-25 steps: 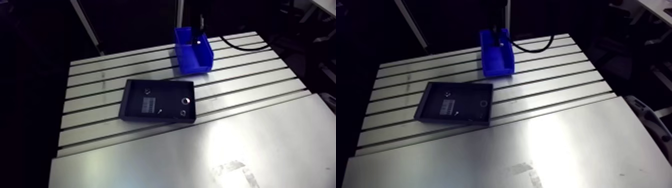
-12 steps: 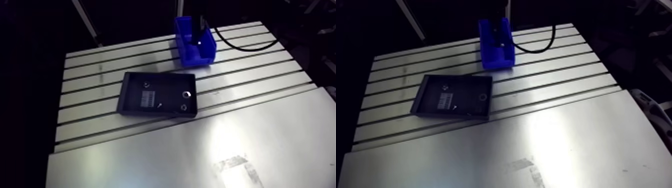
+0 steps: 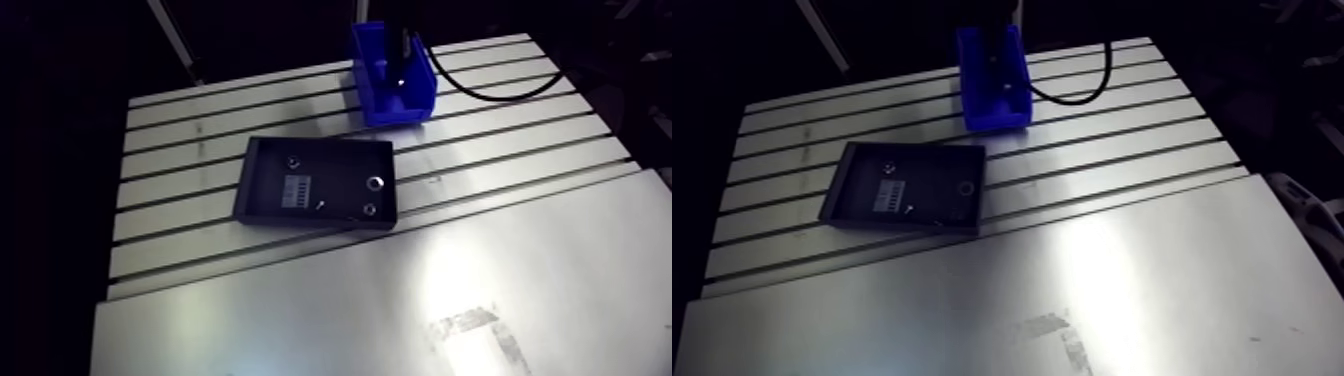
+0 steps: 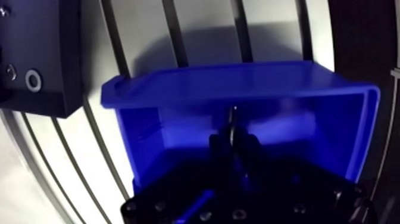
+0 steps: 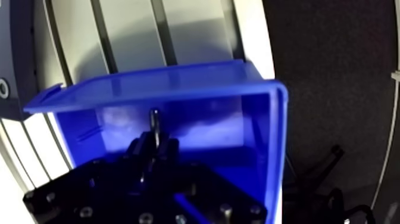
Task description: Pick up the M10 bolt from the tray and put it into the blue bin.
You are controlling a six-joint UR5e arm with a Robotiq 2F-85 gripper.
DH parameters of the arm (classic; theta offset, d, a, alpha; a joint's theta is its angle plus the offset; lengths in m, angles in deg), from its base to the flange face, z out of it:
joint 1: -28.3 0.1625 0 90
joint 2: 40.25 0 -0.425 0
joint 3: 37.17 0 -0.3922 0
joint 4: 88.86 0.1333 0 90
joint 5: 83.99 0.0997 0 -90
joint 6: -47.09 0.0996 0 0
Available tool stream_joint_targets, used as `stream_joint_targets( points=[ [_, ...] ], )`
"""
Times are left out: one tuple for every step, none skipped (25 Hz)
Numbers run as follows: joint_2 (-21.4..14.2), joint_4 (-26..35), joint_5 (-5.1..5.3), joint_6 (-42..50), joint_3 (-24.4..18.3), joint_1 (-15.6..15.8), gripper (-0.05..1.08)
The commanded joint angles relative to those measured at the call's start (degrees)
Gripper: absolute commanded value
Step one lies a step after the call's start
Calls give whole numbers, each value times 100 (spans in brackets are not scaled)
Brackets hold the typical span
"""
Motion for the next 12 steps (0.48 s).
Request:
stream_joint_targets(
  points=[
    [-15,-147,-6,154,10,-5,25],
    [-32,-139,3,146,28,-5,23],
    [-50,-147,-6,146,45,-5,20],
    [-68,-130,3,146,54,-5,18],
    [-94,-112,3,154,54,4,15],
    [-129,-103,3,154,54,4,13],
    [-182,-95,3,172,54,13,8],
    [-226,-86,3,172,54,4,3],
    [-305,-68,3,181,54,4,2],
    [-367,-24,12,172,45,4,2],
    [-419,20,12,172,37,4,2],
    [-472,55,12,181,19,4,1]
  ],
)
